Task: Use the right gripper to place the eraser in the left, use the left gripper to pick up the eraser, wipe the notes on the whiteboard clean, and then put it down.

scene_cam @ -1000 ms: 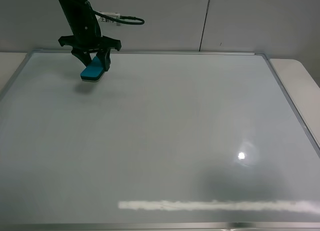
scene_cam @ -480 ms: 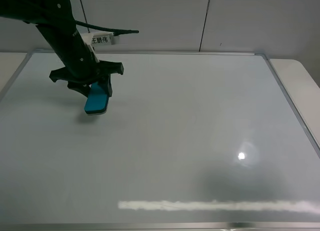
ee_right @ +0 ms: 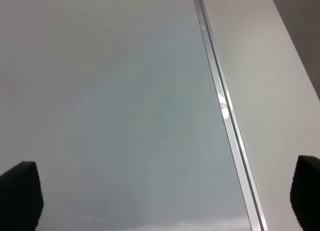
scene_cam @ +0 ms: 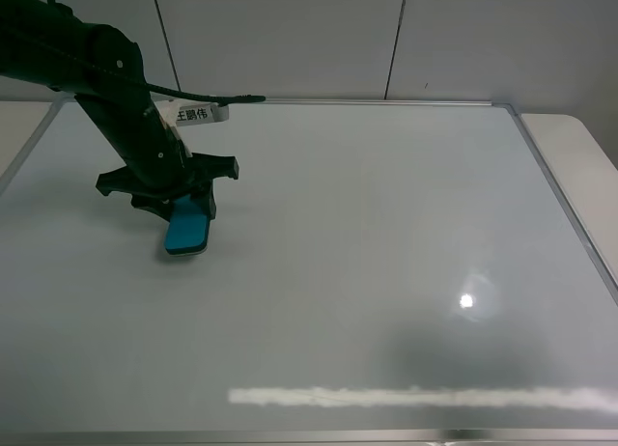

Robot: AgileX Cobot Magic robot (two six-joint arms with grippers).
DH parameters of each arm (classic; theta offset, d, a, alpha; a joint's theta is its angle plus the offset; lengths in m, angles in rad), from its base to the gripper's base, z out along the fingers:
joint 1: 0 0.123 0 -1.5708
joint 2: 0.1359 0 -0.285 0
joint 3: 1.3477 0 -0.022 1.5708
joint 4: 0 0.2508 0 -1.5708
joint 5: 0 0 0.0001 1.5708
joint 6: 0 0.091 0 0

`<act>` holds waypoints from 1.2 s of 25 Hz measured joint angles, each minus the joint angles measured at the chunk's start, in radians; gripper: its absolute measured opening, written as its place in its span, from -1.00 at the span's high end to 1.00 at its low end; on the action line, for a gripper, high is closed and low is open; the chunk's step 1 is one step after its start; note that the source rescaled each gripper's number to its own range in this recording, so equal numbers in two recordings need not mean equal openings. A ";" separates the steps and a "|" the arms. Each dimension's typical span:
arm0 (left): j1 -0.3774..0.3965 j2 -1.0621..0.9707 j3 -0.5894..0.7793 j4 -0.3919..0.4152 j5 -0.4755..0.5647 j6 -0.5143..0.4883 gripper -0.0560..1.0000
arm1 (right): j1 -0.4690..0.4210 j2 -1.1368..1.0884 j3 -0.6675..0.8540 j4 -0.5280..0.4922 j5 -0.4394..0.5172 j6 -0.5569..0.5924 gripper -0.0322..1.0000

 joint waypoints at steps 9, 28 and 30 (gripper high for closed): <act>0.000 0.000 0.000 0.016 -0.017 0.043 0.85 | 0.000 0.000 0.000 0.000 0.000 0.000 -1.00; -0.003 -0.015 0.000 0.045 -0.059 0.115 -0.99 | 0.000 0.000 0.000 0.000 0.000 0.000 -1.00; -0.012 -0.046 0.004 0.072 -0.058 0.115 -0.99 | 0.000 0.000 0.000 0.000 0.000 0.000 -1.00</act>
